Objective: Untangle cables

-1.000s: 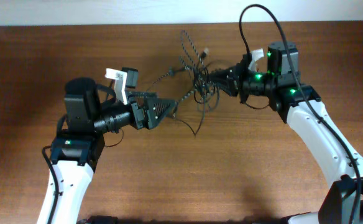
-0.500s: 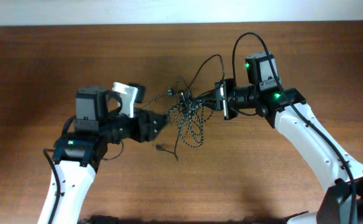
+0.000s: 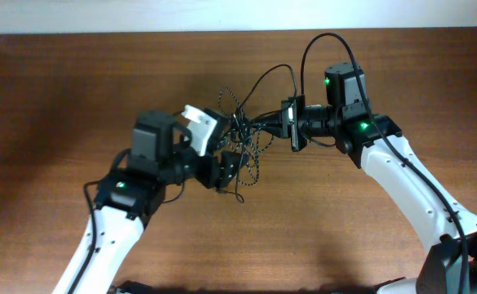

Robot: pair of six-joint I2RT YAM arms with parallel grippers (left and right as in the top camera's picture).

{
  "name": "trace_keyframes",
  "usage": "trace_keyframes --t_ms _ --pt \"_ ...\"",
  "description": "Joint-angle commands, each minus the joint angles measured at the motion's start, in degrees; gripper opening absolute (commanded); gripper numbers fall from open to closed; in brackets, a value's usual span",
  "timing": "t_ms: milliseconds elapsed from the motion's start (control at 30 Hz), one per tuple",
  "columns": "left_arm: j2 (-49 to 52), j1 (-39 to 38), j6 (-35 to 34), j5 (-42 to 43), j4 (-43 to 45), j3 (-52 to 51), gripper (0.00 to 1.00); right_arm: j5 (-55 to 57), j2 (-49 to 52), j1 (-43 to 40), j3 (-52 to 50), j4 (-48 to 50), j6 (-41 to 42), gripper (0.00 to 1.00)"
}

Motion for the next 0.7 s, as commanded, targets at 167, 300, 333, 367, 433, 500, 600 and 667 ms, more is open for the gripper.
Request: trace_keyframes --t_ms 167,300,333,367,433,500,600,667 --pt "5.38 -4.76 -5.60 -18.93 -3.65 0.04 0.00 9.51 -1.84 -0.11 0.42 0.57 -5.99 0.04" --pt "-5.11 -1.66 -6.88 -35.41 -16.48 0.04 0.00 27.15 -1.84 -2.34 0.42 0.52 -19.65 0.04" --pt "-8.50 -0.35 -9.81 -38.42 -18.60 0.04 0.00 29.62 -1.84 -3.28 0.42 0.52 -22.27 0.04" --pt "-13.38 1.75 -12.76 -40.04 -20.31 0.04 0.00 33.14 -1.84 -6.23 0.42 0.46 -27.89 0.04" --pt "-20.02 4.79 -13.57 -40.06 -20.81 0.04 0.00 35.80 -1.84 -10.95 0.42 -1.31 -32.89 0.04" --pt "-23.91 7.50 -15.39 -40.50 -21.31 0.04 0.00 37.75 -1.84 -16.11 0.42 -6.91 -32.89 0.04" --pt "-24.81 10.23 -24.48 -41.97 -21.97 0.04 0.00 37.62 -1.84 -21.07 0.42 -15.45 -36.98 0.04" --pt "-22.80 10.23 -25.99 -42.27 -21.84 0.04 0.00 37.38 -1.84 -21.94 0.42 -16.50 -49.33 0.14"
